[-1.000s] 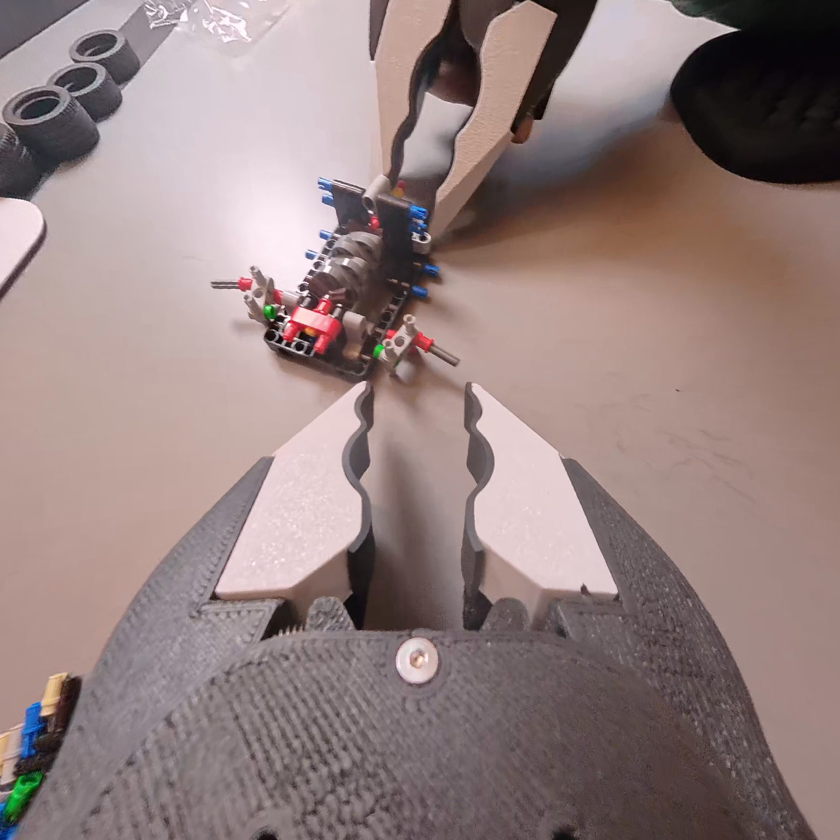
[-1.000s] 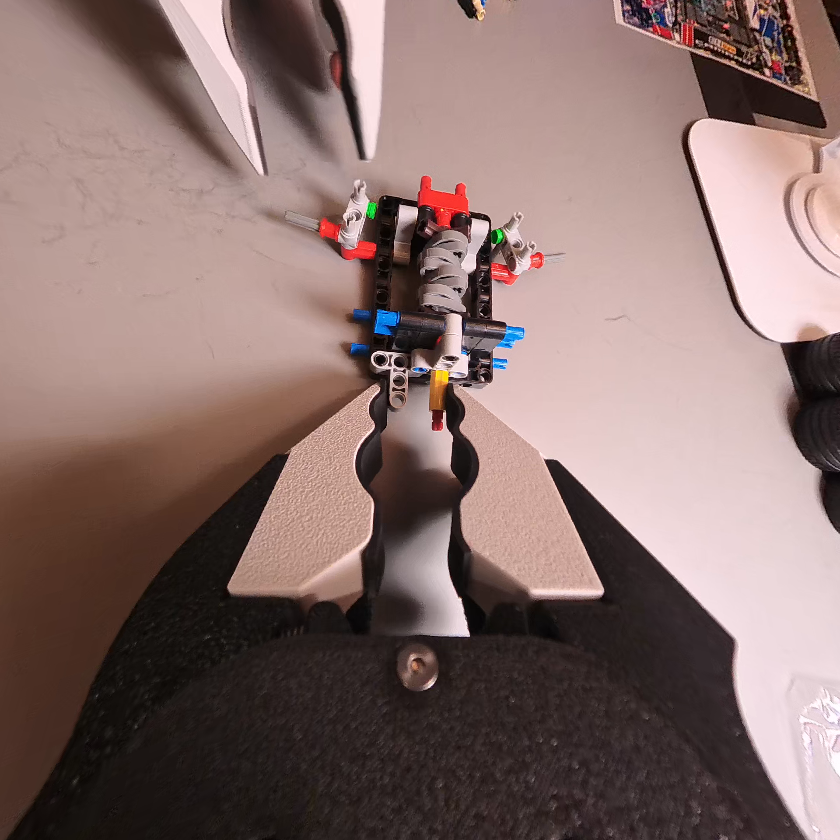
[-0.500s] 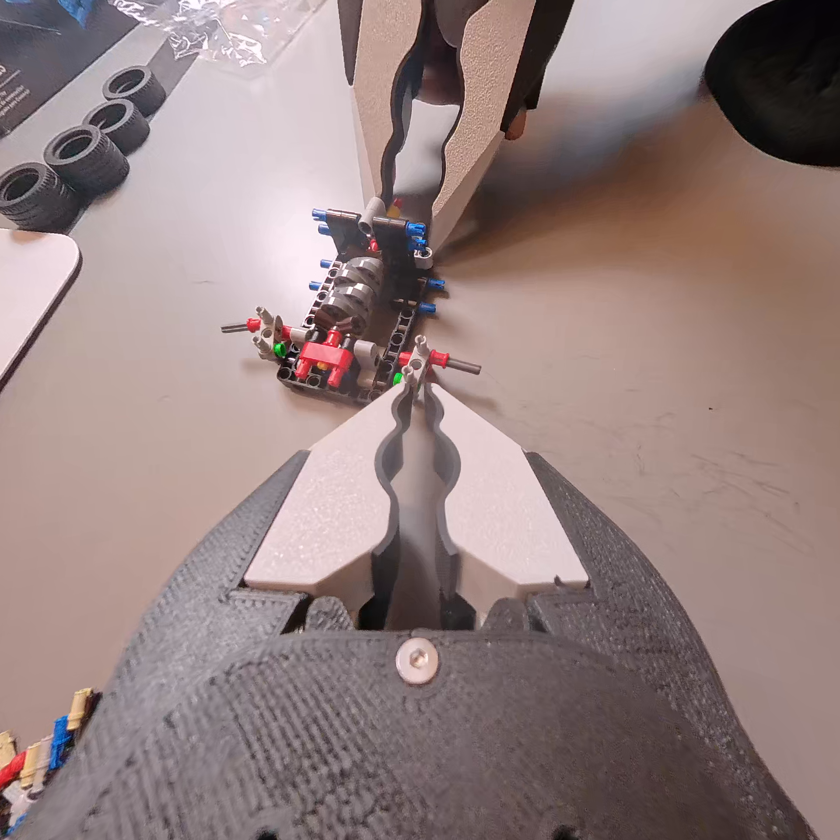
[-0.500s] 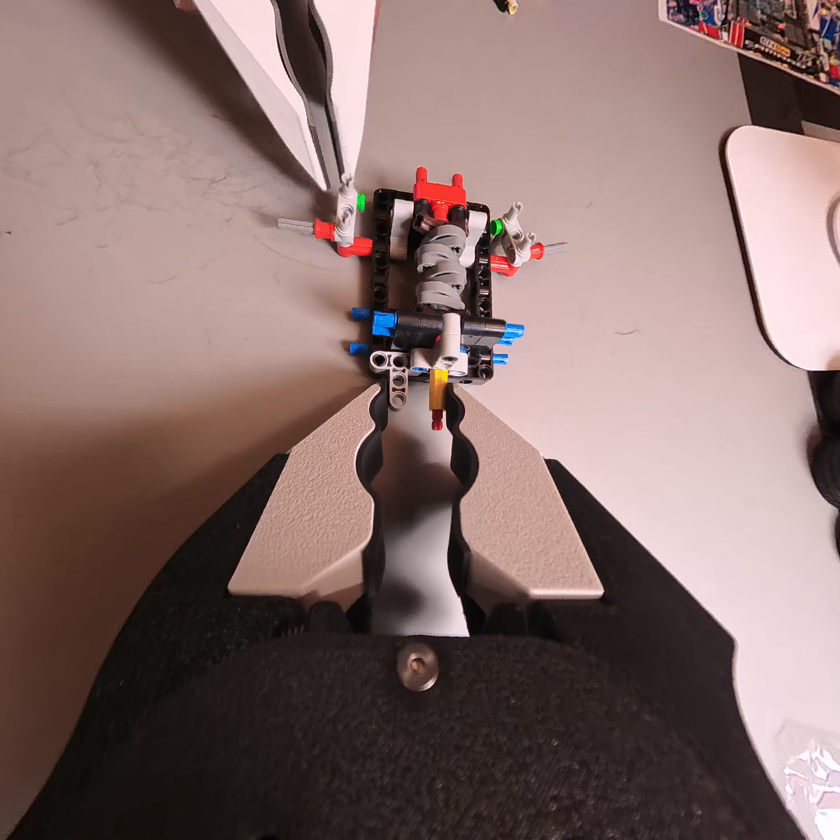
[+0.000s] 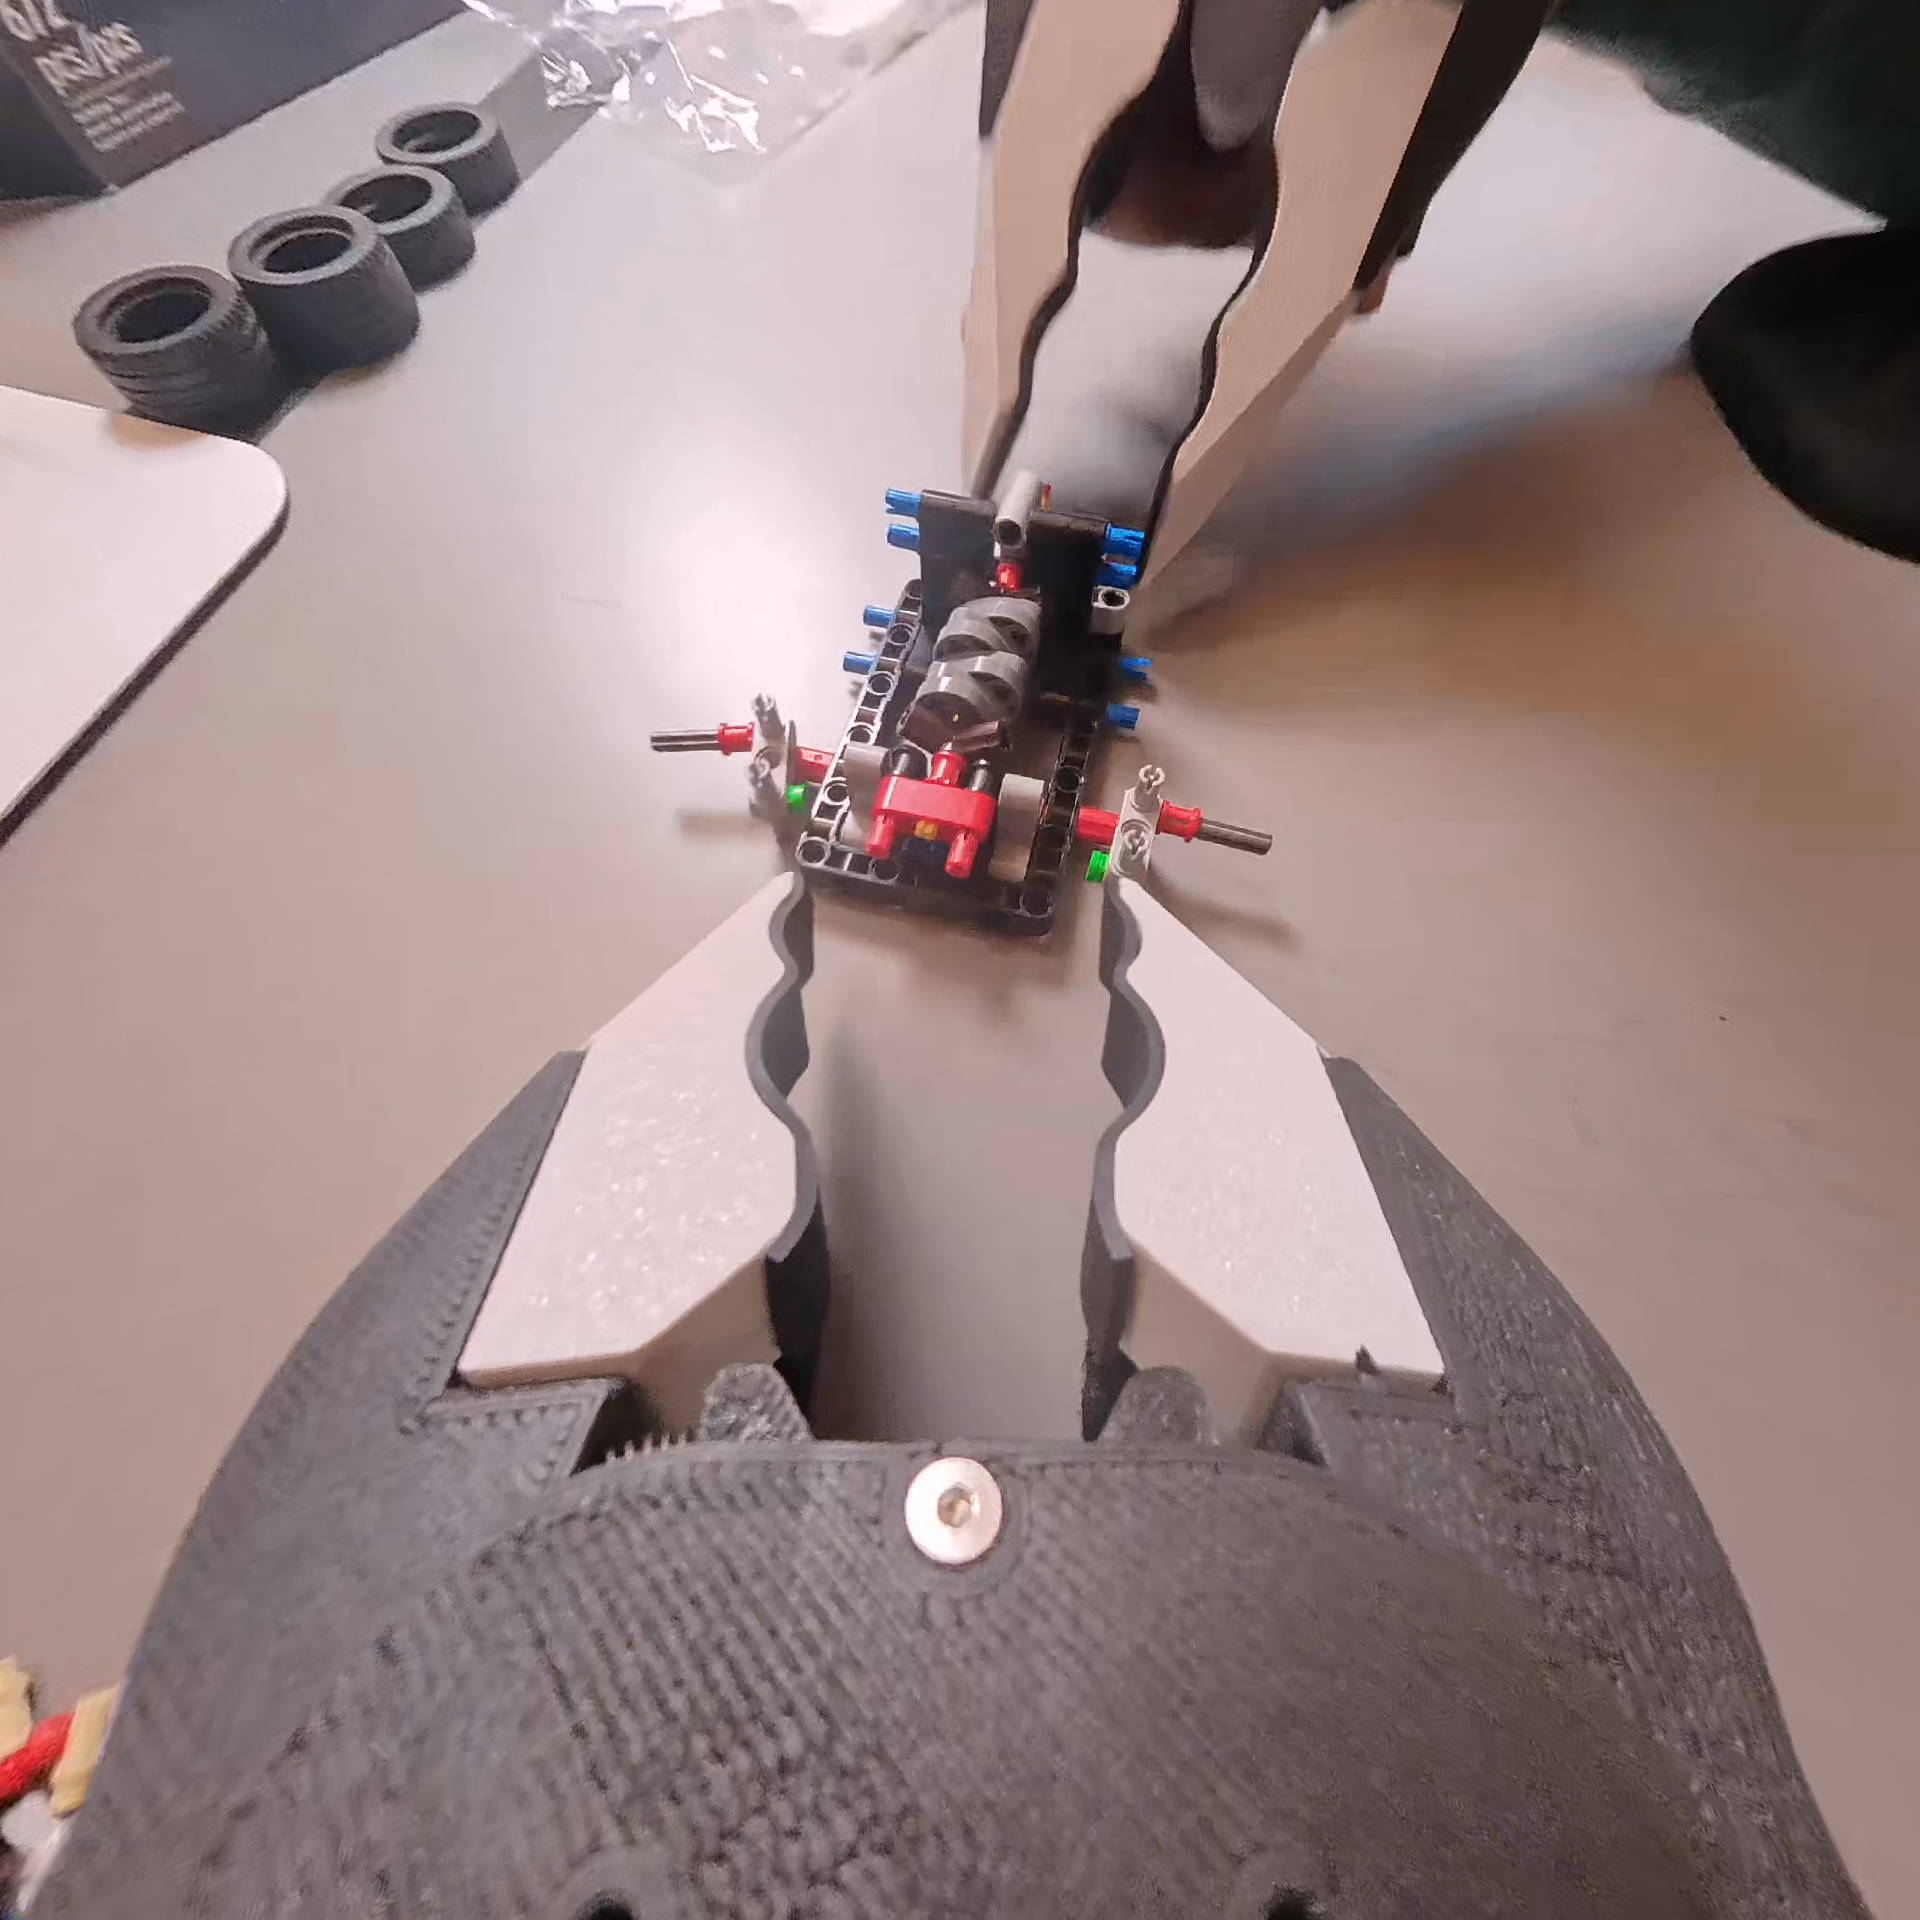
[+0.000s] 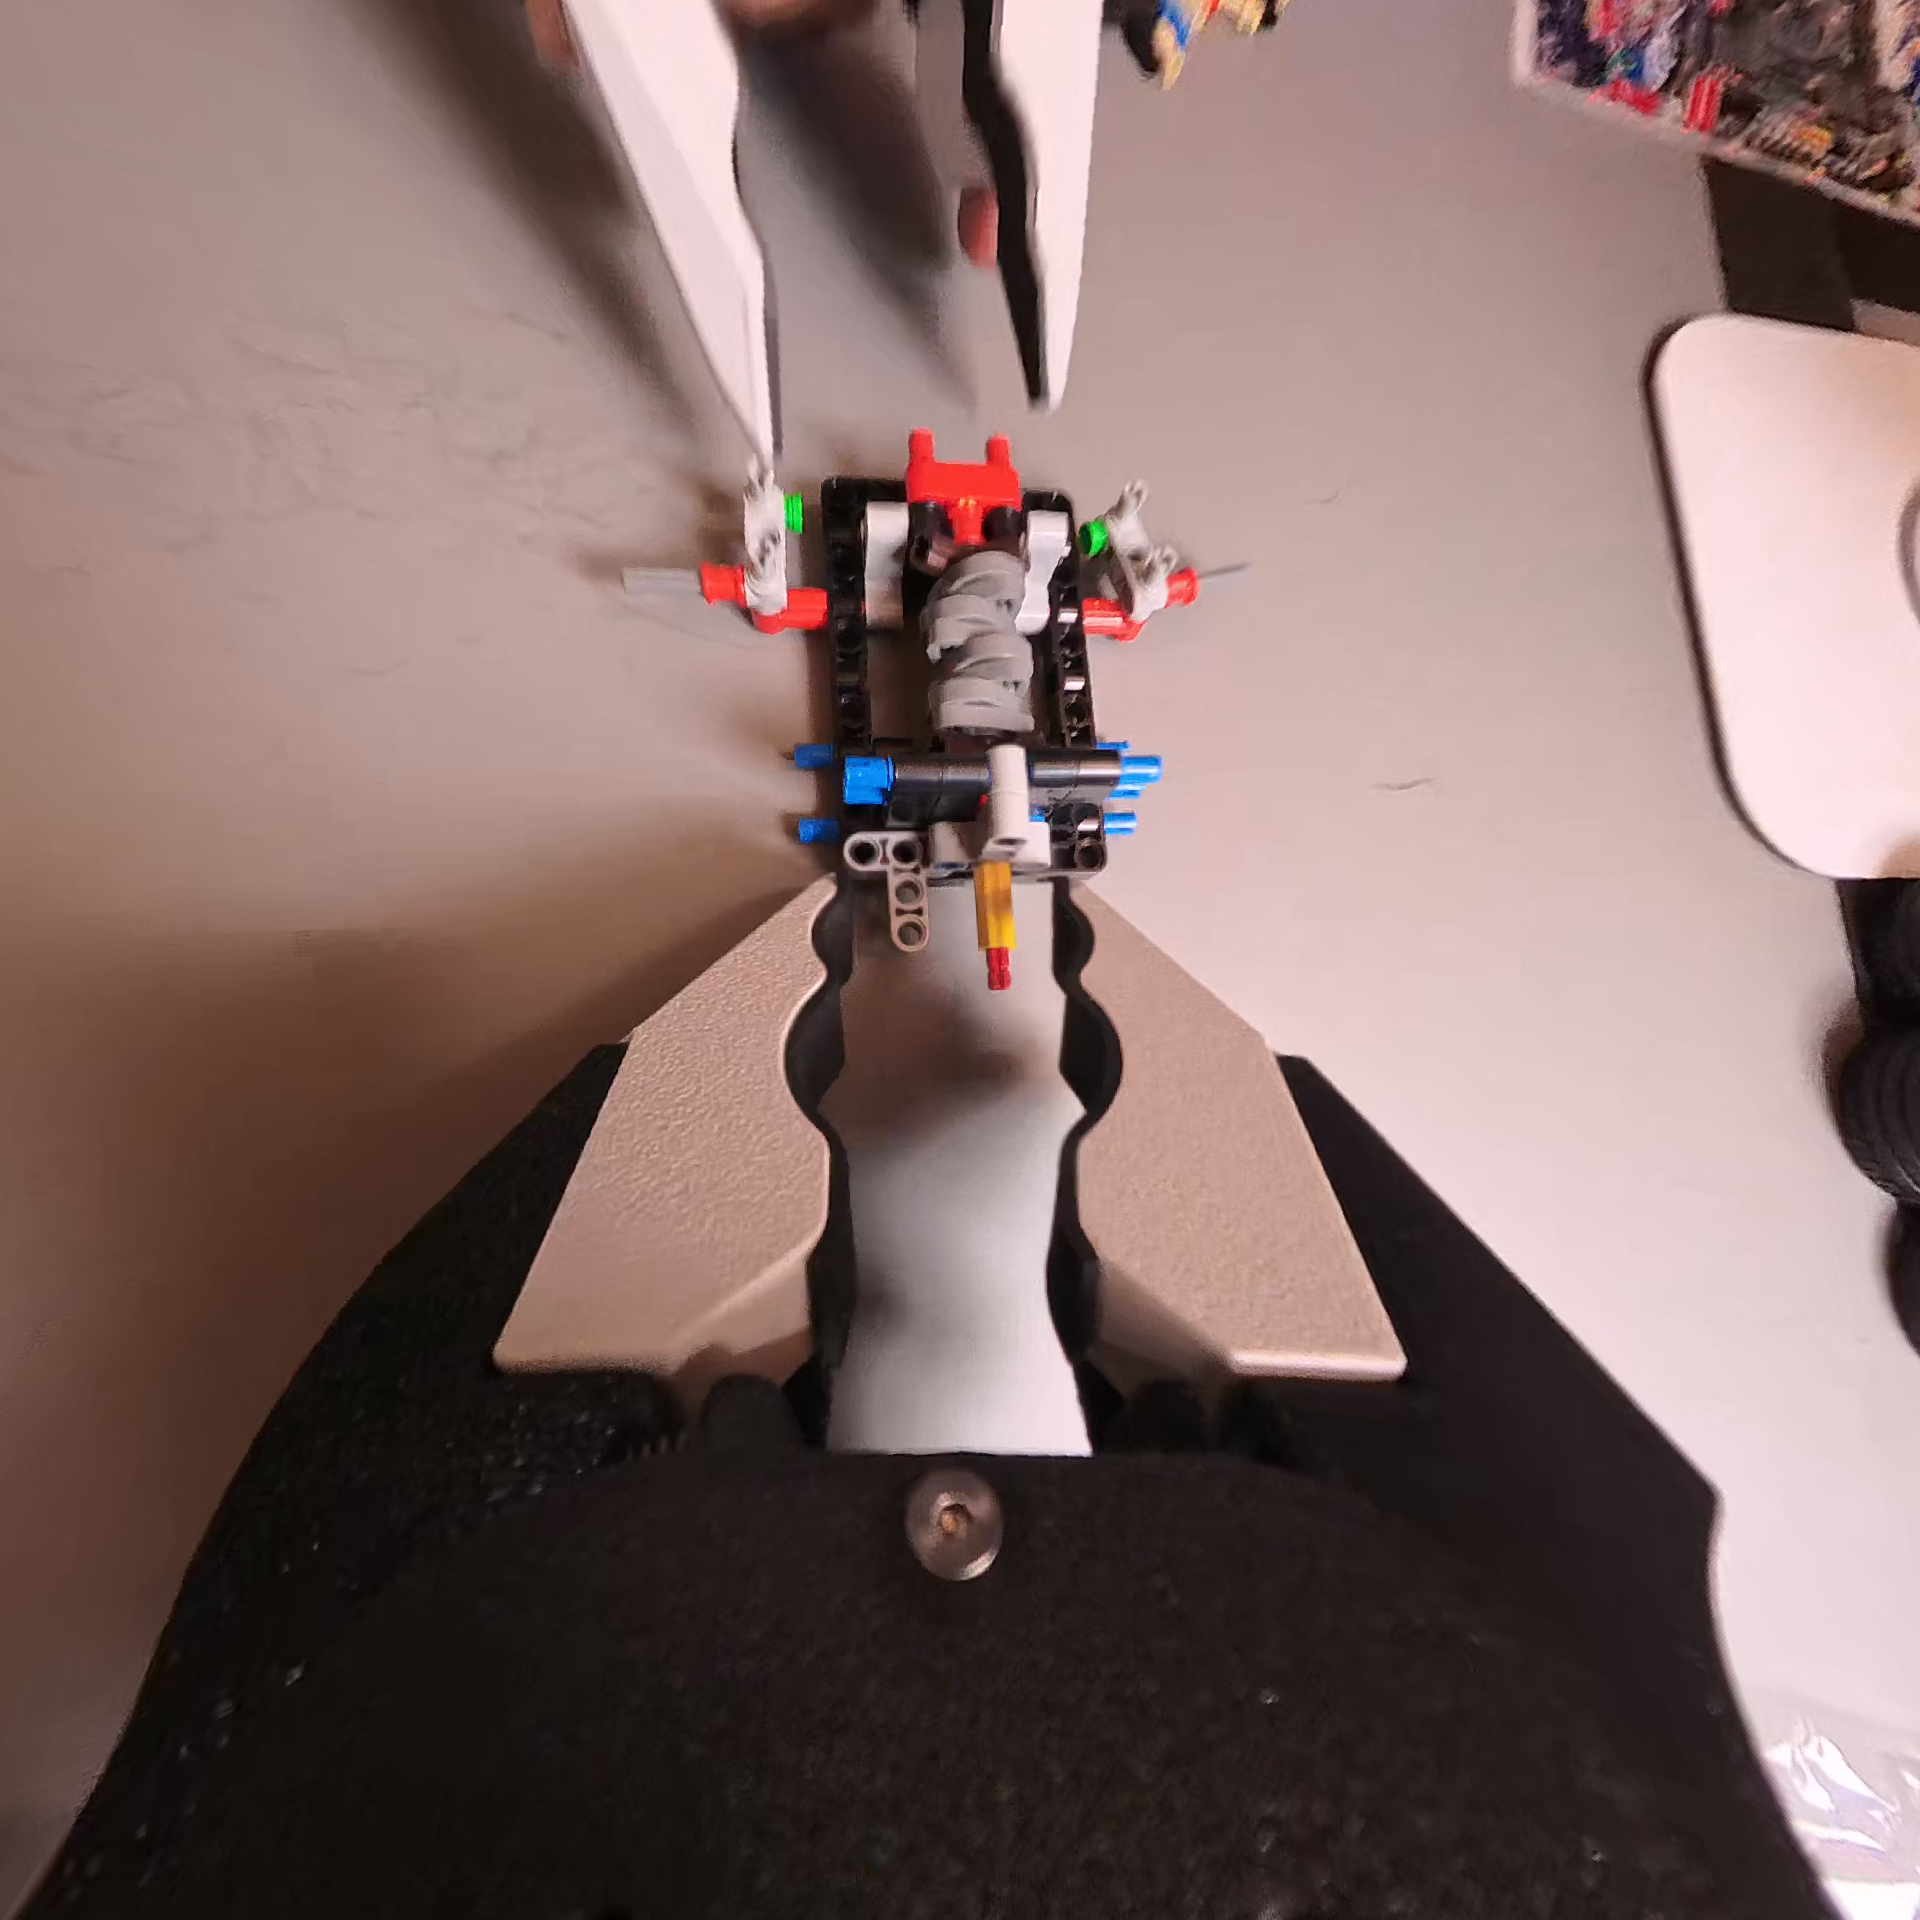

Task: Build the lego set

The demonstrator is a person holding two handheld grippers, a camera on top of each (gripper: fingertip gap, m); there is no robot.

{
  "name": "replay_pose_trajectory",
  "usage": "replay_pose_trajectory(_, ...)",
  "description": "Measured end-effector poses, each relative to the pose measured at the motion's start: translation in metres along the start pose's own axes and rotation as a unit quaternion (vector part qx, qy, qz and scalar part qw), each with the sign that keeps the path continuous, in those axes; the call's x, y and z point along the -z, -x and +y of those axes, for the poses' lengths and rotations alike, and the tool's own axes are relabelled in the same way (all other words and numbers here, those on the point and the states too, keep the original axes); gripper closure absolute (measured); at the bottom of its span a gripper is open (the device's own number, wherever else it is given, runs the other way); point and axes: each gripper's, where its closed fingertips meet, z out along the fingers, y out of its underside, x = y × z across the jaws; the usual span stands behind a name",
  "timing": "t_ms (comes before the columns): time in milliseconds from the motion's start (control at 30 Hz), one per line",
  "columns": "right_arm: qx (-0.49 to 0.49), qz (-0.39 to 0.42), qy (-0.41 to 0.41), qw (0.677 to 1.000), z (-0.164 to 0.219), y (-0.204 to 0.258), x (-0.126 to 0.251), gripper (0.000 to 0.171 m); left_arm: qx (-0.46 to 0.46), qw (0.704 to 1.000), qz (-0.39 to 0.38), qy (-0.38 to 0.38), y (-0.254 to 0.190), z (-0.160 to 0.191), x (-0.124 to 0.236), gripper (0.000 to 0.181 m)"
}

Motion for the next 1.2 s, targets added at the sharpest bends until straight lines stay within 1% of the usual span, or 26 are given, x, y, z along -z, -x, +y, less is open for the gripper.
replay_pose_trajectory(33,-0.007,0.005,-0.016,1.0,-0.006,-0.001,0.007,0.131,-0.009,1.0,0.003,0.009,-0.001,0.001,-0.004,0.125)
replay_pose_trajectory(100,-0.021,0.031,-0.048,0.998,-0.016,-0.007,0.024,0.127,-0.024,0.999,0.012,0.026,-0.006,0.004,-0.01,0.127)
replay_pose_trajectory(167,-0.047,0.055,-0.101,0.992,-0.031,-0.011,0.041,0.127,-0.038,0.999,0.005,0.037,-0.006,0.007,-0.012,0.137)
replay_pose_trajectory(300,-0.105,0.142,-0.227,0.958,-0.065,-0.024,0.064,0.13,-0.047,0.999,-0.004,0.026,-0.009,0.007,-0.007,0.142)
replay_pose_trajectory(367,-0.136,0.201,-0.263,0.934,-0.075,-0.035,0.07,0.129,-0.045,0.998,-0.033,-0.008,-0.003,-0.001,0.003,0.144)
replay_pose_trajectory(433,-0.157,0.253,-0.29,0.91,-0.08,-0.044,0.076,0.127,-0.032,0.991,-0.102,-0.083,0.015,-0.021,0.025,0.138)
replay_pose_trajectory(467,-0.166,0.271,-0.3,0.9,-0.081,-0.048,0.078,0.124,-0.023,0.981,-0.139,-0.13,0.024,-0.032,0.041,0.137)
replay_pose_trajectory(533,-0.182,0.291,-0.313,0.886,-0.081,-0.053,0.079,0.121,-0.008,0.953,-0.213,-0.213,0.043,-0.052,0.077,0.13)
replay_pose_trajectory(567,-0.186,0.3,-0.314,0.881,-0.079,-0.055,0.079,0.12,-0.004,0.941,-0.24,-0.239,0.049,-0.057,0.091,0.128)
replay_pose_trajectory(633,-0.191,0.32,-0.312,0.874,-0.074,-0.059,0.081,0.12,0.0,0.925,-0.272,-0.265,0.058,-0.06,0.107,0.13)
replay_pose_trajectory(667,-0.192,0.326,-0.313,0.871,-0.073,-0.06,0.083,0.122,0.004,0.922,-0.279,-0.27,0.06,-0.059,0.109,0.135)
replay_pose_trajectory(700,-0.193,0.331,-0.316,0.868,-0.073,-0.061,0.086,0.128,0.007,0.92,-0.282,-0.273,0.062,-0.058,0.11,0.142)
replay_pose_trajectory(733,-0.194,0.336,-0.318,0.865,-0.072,-0.062,0.09,0.139,0.01,0.918,-0.284,-0.275,0.063,-0.058,0.109,0.15)
replay_pose_trajectory(767,-0.196,0.349,-0.318,0.86,-0.071,-0.064,0.095,0.16,0.01,0.917,-0.285,-0.279,0.062,-0.058,0.109,0.162)
replay_pose_trajectory(800,-0.192,0.356,-0.32,0.857,-0.07,-0.065,0.098,0.171,0.007,0.915,-0.286,-0.286,0.061,-0.061,0.109,0.181)
replay_pose_trajectory(867,-0.193,0.359,-0.326,0.853,-0.07,-0.066,0.102,0.171,0.003,0.908,-0.298,-0.295,0.06,-0.066,0.111,0.181)
replay_pose_trajectory(1033,-0.184,0.368,-0.332,0.849,-0.069,-0.072,0.098,0.171,-0.004,0.902,-0.309,-0.301,0.058,-0.075,0.109,0.181)
replay_pose_trajectory(1200,-0.155,0.38,-0.338,0.847,-0.076,-0.068,0.098,0.171,-0.02,0.883,-0.319,-0.343,0.062,-0.101,0.118,0.181)
